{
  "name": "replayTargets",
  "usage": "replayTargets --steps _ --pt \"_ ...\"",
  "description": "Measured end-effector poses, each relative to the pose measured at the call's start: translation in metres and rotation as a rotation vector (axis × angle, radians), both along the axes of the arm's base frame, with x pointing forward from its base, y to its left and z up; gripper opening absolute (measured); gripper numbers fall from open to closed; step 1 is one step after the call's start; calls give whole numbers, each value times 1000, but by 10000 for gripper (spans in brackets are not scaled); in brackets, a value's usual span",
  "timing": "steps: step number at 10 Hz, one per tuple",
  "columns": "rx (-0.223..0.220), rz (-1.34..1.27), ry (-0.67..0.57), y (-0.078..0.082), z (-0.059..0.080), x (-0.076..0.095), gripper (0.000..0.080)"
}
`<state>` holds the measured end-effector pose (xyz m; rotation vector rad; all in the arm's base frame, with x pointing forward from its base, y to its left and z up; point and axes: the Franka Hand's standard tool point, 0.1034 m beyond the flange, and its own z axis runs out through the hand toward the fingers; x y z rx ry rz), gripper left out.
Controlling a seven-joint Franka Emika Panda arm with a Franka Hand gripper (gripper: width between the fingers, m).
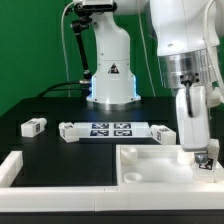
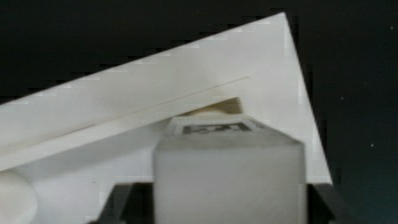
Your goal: Assemble square table
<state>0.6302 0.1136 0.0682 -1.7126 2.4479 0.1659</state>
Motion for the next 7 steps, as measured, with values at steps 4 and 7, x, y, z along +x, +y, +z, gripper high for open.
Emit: replayTargets --steps 4,7 --pt "-44 342 4 12 0 -6 554" --pt "-62 564 -26 12 0 -3 643"
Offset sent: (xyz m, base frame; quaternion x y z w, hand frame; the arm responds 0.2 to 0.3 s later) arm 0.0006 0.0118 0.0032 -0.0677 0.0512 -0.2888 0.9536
